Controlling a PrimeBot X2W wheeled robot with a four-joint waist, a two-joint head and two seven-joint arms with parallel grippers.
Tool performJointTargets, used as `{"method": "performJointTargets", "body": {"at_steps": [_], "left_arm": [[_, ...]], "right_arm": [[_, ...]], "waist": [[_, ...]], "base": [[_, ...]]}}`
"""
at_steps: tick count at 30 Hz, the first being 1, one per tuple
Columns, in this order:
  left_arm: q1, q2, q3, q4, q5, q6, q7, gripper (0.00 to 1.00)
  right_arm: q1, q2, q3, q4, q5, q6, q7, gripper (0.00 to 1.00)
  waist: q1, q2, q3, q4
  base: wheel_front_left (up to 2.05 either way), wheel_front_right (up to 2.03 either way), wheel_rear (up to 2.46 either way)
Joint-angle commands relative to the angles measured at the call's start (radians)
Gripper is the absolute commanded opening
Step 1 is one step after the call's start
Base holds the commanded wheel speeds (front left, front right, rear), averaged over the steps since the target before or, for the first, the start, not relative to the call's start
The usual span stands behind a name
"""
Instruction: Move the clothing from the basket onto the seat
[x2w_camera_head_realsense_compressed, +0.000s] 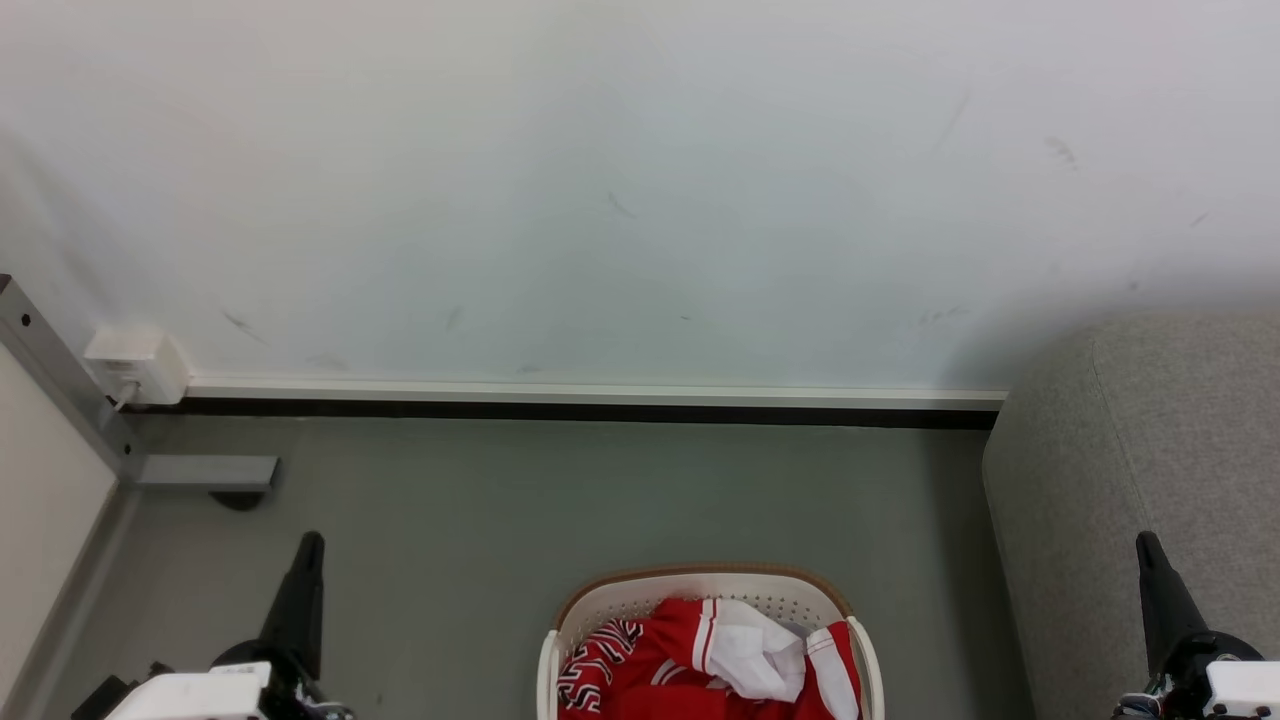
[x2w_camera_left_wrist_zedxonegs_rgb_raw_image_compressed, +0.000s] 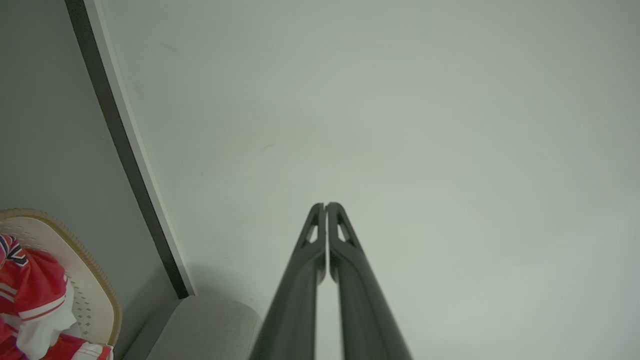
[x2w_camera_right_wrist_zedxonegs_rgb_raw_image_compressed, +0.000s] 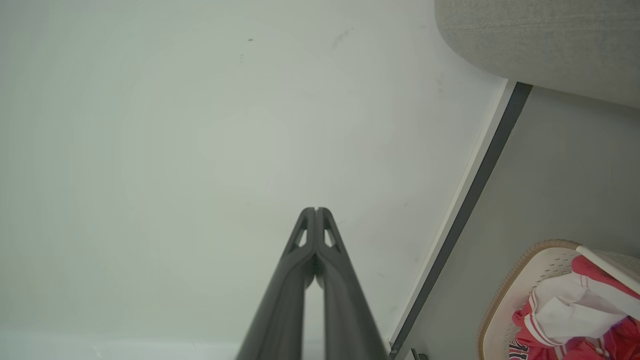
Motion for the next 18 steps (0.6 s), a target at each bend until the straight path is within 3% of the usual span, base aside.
{"method": "performJointTargets", "body": {"at_steps": [1,18], "left_arm": [[-0.008,0.002,0.002,0.000,-0.014,-0.003,0.003,0.00],[-0.008,0.002,0.002,0.000,-0.014,-0.003,0.003,0.00]], "right_arm": [[-0.012,-0.002,-0.003,-0.004,0.002,-0.003,0.002,0.00],[-0.012,-0.002,-0.003,-0.004,0.002,-0.003,0.002,0.00]], "waist": [[0.0000,-0.0001,0.000,0.000],[0.0000,-0.0001,0.000,0.000]], "base": [[0.00,0.00,0.00],[0.00,0.00,0.00]]}}
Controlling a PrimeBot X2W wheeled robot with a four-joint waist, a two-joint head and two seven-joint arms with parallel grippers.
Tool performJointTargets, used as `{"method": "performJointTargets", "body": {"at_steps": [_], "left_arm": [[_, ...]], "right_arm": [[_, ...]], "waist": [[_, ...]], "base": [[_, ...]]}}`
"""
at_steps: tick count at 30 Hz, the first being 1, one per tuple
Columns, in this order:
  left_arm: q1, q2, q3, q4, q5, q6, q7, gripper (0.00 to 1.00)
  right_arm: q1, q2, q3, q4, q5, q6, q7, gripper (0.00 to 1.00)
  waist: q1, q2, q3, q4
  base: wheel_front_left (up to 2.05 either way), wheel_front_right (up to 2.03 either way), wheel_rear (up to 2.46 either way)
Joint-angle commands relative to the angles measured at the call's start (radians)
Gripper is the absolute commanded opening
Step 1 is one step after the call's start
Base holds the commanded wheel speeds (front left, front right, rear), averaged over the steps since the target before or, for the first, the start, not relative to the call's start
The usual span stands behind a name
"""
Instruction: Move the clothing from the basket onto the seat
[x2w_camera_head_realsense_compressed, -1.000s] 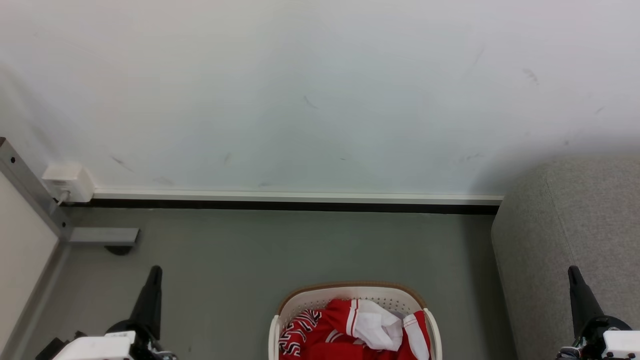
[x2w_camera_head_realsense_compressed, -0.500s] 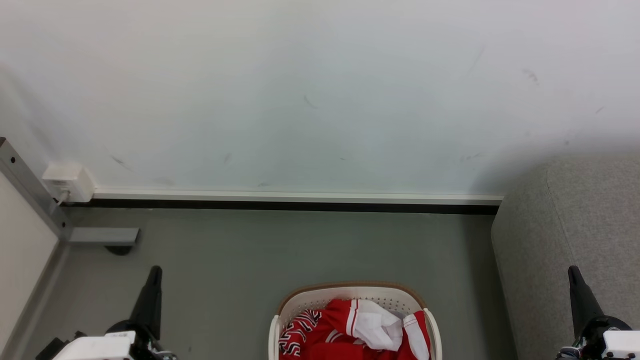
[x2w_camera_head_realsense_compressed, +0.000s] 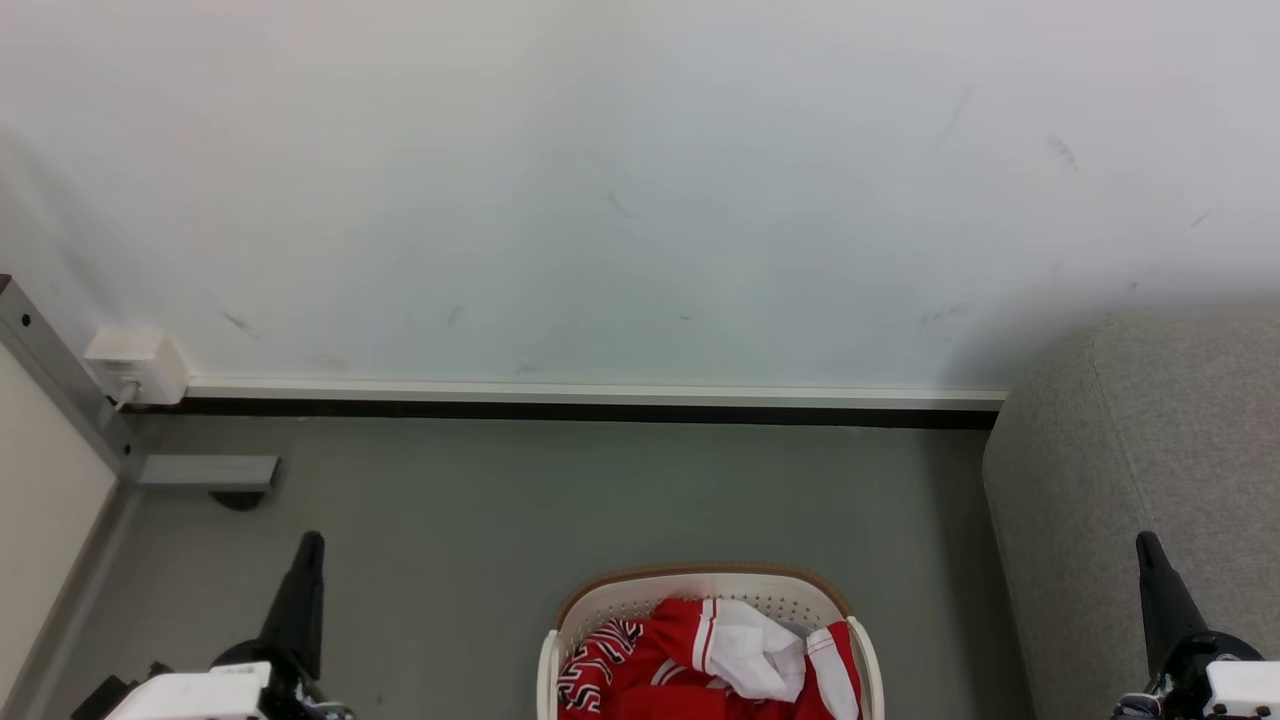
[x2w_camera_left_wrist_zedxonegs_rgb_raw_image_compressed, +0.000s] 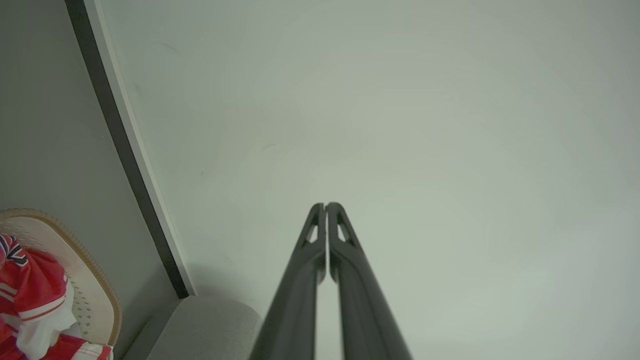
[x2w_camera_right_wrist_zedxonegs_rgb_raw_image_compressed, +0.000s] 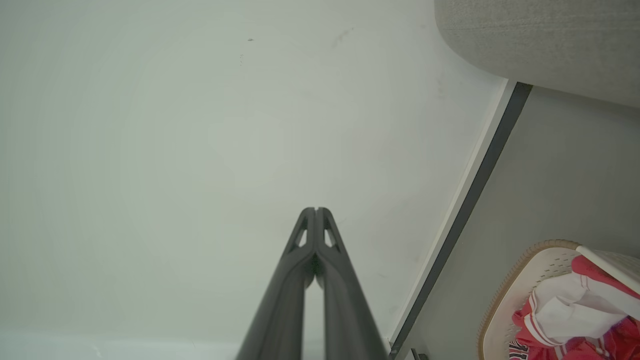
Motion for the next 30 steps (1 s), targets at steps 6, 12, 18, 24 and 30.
{"method": "performJointTargets", "body": {"at_steps": [6,12,18,24,30], "left_arm": [[-0.008,0.002,0.002,0.000,-0.014,-0.003,0.003,0.00],[-0.008,0.002,0.002,0.000,-0.014,-0.003,0.003,0.00],[-0.008,0.002,0.002,0.000,-0.014,-0.003,0.003,0.00],[-0.008,0.002,0.002,0.000,-0.014,-0.003,0.003,0.00],[-0.008,0.002,0.002,0.000,-0.014,-0.003,0.003,0.00]], "right_arm": [[-0.012,-0.002,-0.003,-0.004,0.002,-0.003,0.002,0.00],[-0.012,-0.002,-0.003,-0.004,0.002,-0.003,0.002,0.00],[-0.012,-0.002,-0.003,-0.003,0.002,-0.003,0.002,0.00],[-0.012,-0.002,-0.003,-0.003,0.002,-0.003,0.002,0.00],[-0.012,-0.002,-0.003,-0.003,0.002,-0.003,0.002,0.00]], "waist": [[0.0000,0.0000,0.000,0.000],[0.0000,0.0000,0.000,0.000],[0.0000,0.0000,0.000,0.000],[0.0000,0.0000,0.000,0.000],[0.0000,0.0000,0.000,0.000]], "base": [[0.00,0.00,0.00],[0.00,0.00,0.00],[0.00,0.00,0.00],[0.00,0.00,0.00],[0.00,0.00,0.00]]}}
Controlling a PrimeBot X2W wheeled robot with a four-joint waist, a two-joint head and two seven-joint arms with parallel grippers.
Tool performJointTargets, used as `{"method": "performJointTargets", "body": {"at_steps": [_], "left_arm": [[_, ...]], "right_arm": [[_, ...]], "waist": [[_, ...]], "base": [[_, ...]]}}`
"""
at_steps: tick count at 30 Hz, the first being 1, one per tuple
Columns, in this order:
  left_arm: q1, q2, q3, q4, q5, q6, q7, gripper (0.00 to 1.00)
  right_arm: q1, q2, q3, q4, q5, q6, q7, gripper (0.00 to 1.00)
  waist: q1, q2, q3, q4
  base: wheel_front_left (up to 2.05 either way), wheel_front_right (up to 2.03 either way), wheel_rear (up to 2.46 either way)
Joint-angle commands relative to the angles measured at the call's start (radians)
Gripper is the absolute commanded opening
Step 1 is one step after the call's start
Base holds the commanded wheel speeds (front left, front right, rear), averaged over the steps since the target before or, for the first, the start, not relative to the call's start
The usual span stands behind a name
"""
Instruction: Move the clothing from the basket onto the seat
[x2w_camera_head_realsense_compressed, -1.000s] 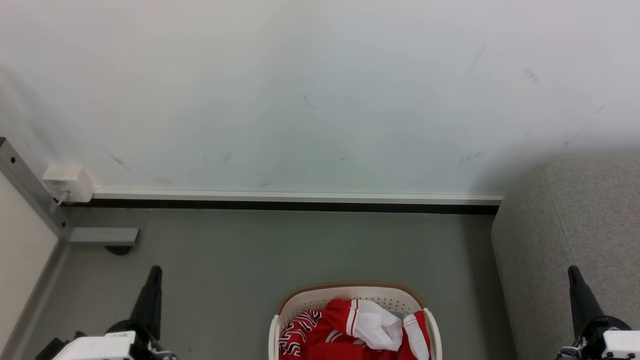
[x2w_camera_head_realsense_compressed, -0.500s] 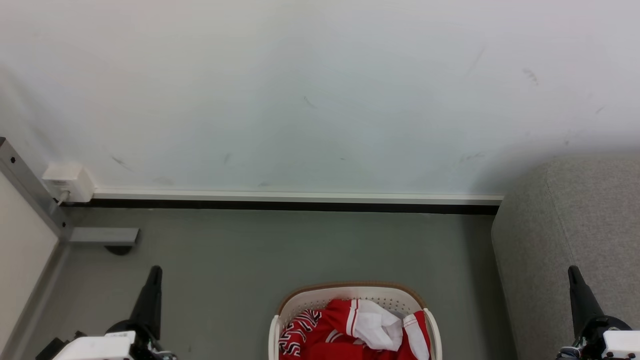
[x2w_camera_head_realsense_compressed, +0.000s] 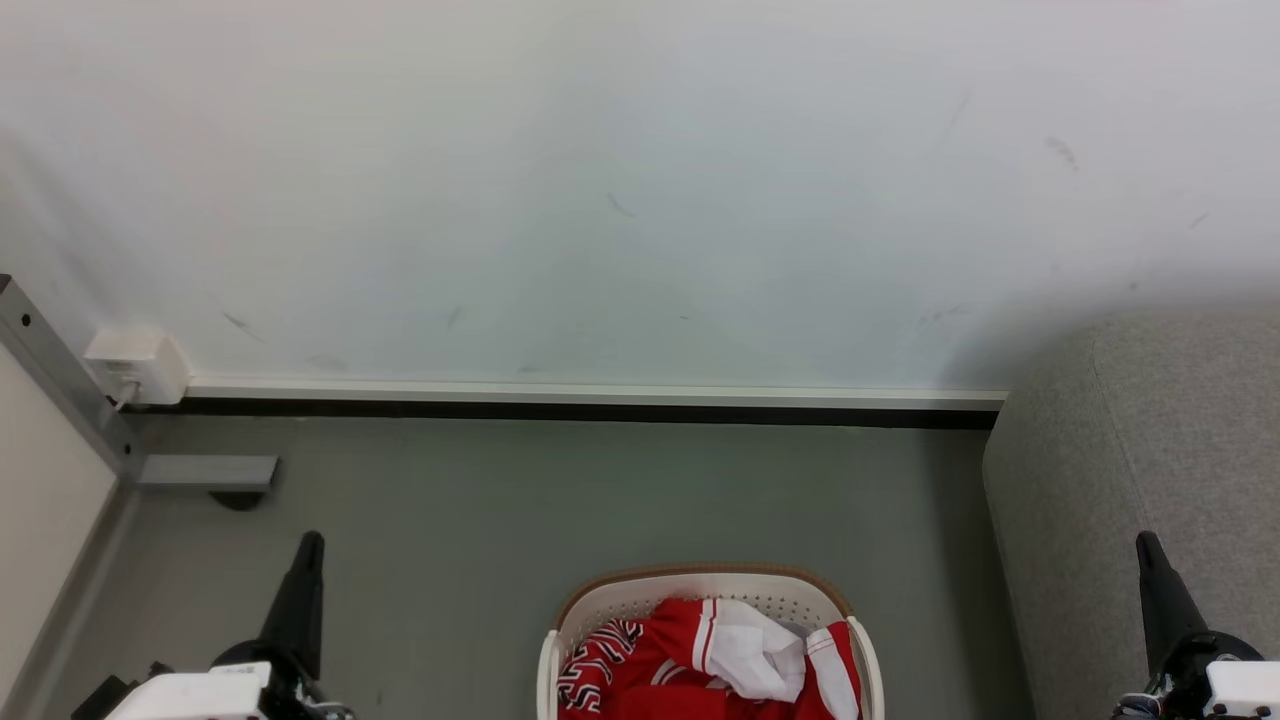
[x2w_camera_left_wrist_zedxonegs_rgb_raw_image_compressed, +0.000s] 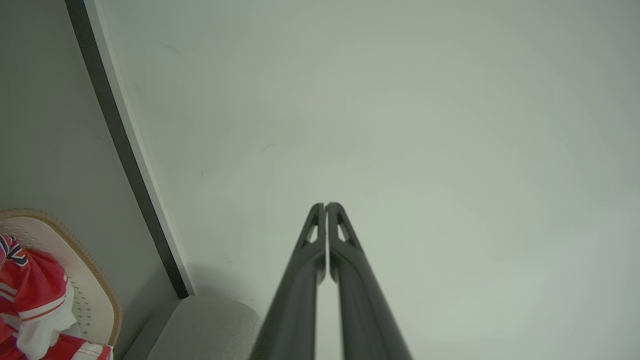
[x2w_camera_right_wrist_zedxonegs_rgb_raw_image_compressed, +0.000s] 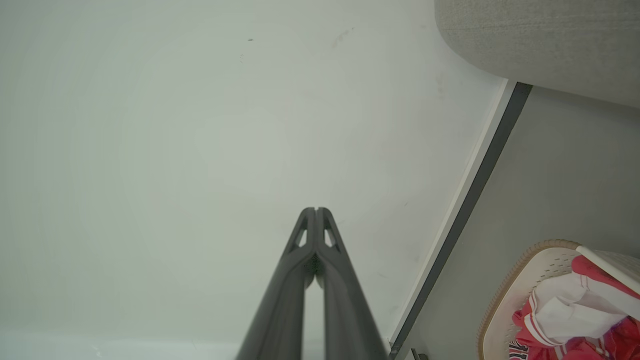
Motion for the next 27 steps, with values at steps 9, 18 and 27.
{"method": "performJointTargets", "body": {"at_steps": [9,18,27], "left_arm": [[-0.008,0.002,0.002,0.000,-0.014,-0.003,0.003,0.00],[0.003,-0.001,0.000,0.006,0.001,0.000,-0.001,1.00],[0.017,-0.004,-0.010,-0.006,0.020,0.000,-0.040,1.00]], "right_arm": [[-0.012,-0.002,-0.003,-0.003,0.002,-0.003,0.002,0.00],[0.003,0.001,0.002,0.006,0.000,0.000,-0.001,1.00],[0.011,0.003,0.042,-0.010,-0.020,0.000,-0.038,1.00]], "waist": [[0.0000,0.0000,0.000,0.000],[0.0000,0.0000,0.000,0.000],[0.0000,0.0000,0.000,-0.001]], "base": [[0.00,0.00,0.00],[0.00,0.00,0.00],[0.00,0.00,0.00]]}}
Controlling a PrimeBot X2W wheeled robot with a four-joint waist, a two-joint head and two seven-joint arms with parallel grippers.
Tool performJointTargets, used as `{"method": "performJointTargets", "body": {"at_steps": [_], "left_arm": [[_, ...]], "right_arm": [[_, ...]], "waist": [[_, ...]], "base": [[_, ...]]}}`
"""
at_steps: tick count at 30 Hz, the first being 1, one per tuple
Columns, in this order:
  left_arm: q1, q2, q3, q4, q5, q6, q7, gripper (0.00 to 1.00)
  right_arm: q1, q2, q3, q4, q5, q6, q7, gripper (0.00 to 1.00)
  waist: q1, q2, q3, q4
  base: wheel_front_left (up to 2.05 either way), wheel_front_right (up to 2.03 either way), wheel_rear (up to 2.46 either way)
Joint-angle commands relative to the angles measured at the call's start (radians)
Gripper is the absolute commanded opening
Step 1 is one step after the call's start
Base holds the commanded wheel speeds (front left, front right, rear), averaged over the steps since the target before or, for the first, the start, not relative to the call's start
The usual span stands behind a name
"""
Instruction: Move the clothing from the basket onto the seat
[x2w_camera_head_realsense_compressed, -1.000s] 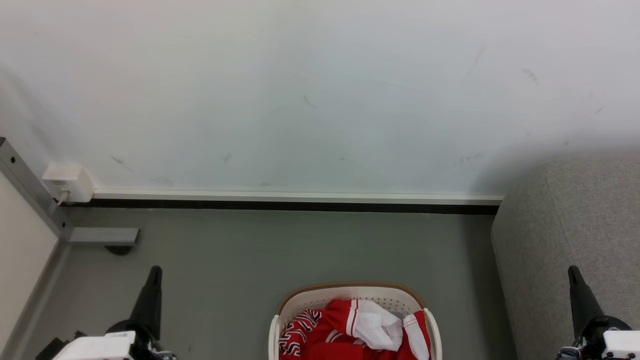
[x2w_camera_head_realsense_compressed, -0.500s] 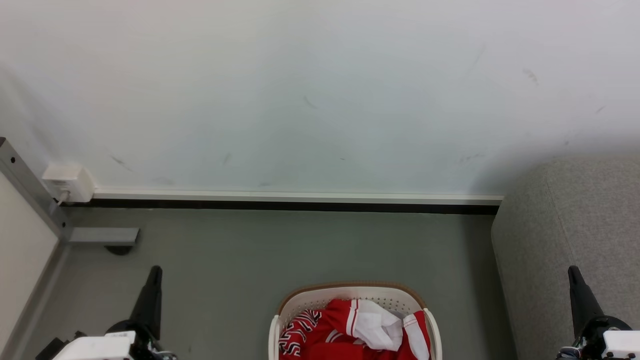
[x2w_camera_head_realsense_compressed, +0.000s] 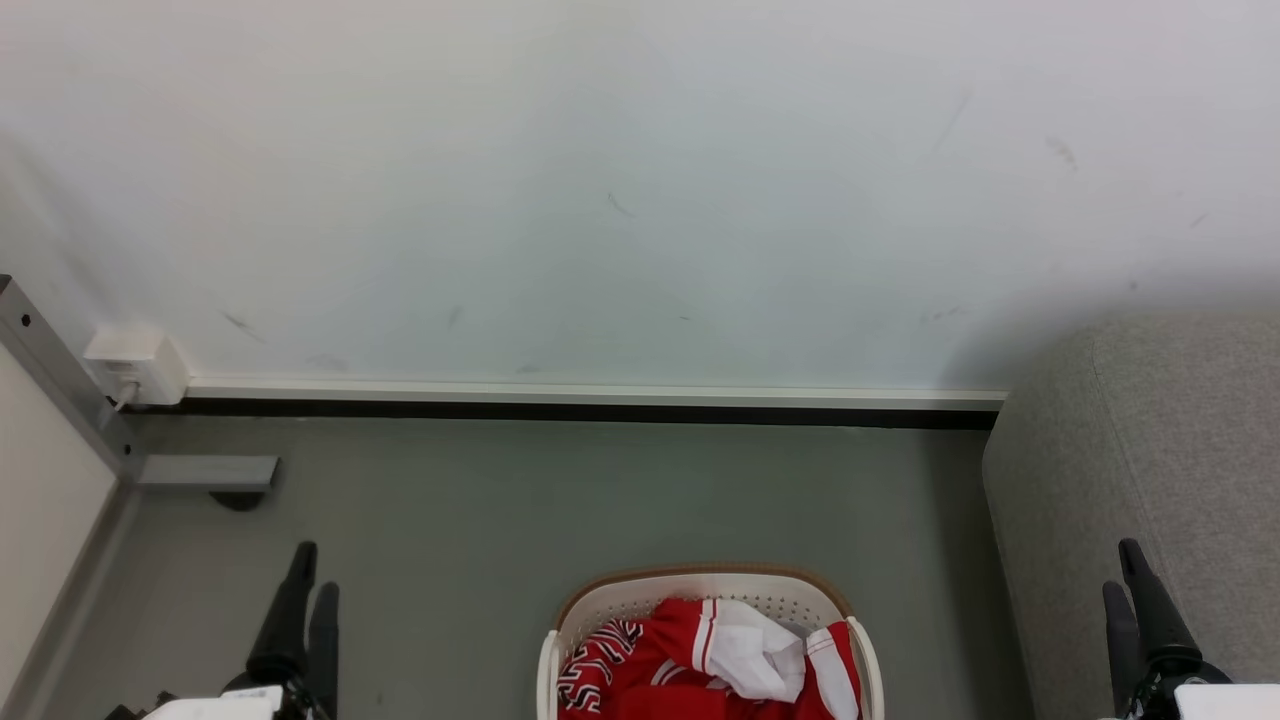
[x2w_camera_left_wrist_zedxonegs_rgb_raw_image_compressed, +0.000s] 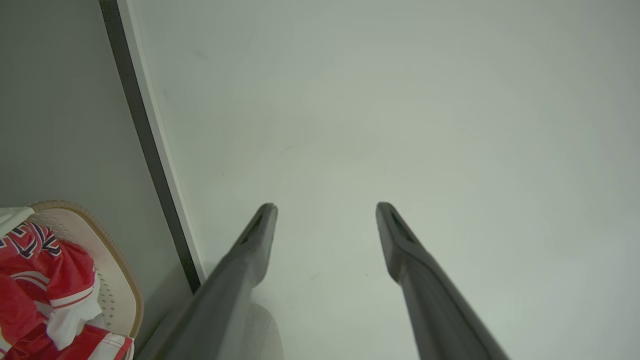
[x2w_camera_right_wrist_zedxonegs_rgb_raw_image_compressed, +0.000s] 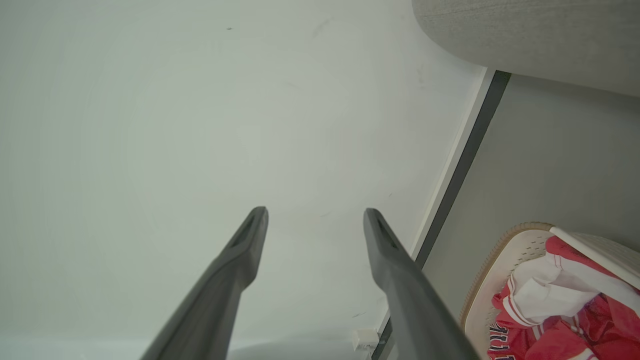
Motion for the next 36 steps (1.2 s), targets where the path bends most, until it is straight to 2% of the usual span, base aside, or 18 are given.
{"method": "performJointTargets", "body": {"at_steps": [1,13,36], "left_arm": [[-0.016,0.007,-0.003,-0.029,0.018,0.000,-0.016,1.00],[-0.003,0.008,-0.003,-0.084,0.176,0.000,-0.071,1.00],[0.016,0.010,0.000,-0.138,0.637,0.008,-0.154,1.00]], "right_arm": [[-0.022,-0.011,0.013,-0.030,-0.015,0.000,-0.015,1.00],[-0.027,-0.027,0.063,-0.081,-0.121,0.000,-0.071,1.00],[-0.021,-0.047,0.118,-0.116,-0.579,-0.001,-0.155,1.00]], "waist": [[0.0000,-0.0001,-0.001,0.000],[0.0000,-0.0001,-0.005,-0.004],[0.0000,-0.0001,-0.014,-0.010]], "base": [[0.00,0.00,0.00],[0.00,0.00,0.00],[0.00,0.00,0.00]]}}
